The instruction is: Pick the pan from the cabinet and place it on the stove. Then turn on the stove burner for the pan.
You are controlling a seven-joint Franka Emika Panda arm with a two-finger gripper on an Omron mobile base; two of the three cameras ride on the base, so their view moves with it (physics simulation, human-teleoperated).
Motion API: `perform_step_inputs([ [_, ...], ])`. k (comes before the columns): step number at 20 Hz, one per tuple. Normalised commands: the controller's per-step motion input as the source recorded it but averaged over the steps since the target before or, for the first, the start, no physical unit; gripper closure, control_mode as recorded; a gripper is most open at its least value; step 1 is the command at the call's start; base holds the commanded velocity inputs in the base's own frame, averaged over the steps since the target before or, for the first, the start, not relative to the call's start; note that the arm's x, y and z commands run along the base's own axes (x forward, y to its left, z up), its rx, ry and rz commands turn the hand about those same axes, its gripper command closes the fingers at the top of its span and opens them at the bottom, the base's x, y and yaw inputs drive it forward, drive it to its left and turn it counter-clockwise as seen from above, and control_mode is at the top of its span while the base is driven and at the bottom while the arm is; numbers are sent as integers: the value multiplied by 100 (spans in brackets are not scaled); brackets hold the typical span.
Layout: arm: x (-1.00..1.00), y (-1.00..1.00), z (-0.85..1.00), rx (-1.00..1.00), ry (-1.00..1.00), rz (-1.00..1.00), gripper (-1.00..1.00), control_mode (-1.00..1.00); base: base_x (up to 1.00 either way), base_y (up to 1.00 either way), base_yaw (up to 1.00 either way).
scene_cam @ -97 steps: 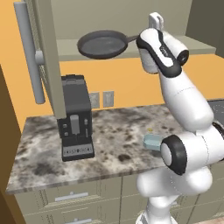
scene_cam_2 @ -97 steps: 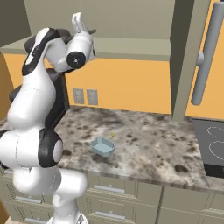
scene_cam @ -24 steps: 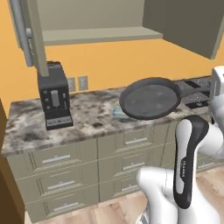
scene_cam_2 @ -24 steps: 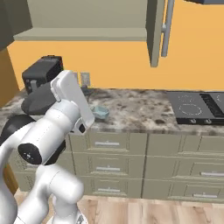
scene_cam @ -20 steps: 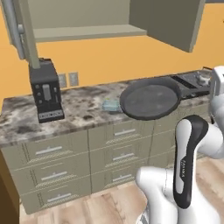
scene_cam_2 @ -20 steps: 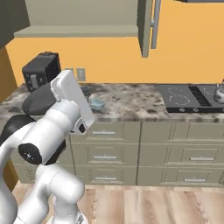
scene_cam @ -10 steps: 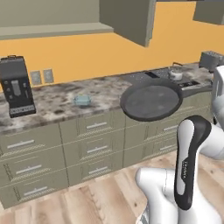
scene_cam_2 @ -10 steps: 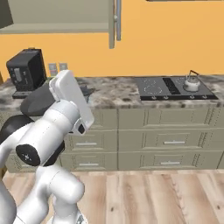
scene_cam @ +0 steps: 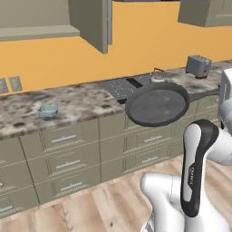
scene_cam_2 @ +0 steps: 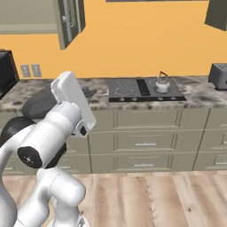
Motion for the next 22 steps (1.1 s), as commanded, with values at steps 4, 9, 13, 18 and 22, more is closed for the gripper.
perform_step_inputs([
  [4, 0, 0, 0, 0, 0, 0, 100, 100, 39, -57, 0],
  [9, 0, 0, 0, 0, 0, 0, 100, 100, 65, -48, 0],
  [13, 0, 0, 0, 0, 0, 0, 100, 100, 78, -35, 0],
  [18, 0, 0, 0, 0, 0, 0, 100, 100, 84, -28, 0],
  [22, 0, 0, 0, 0, 0, 0, 100, 100, 84, -41, 0],
])
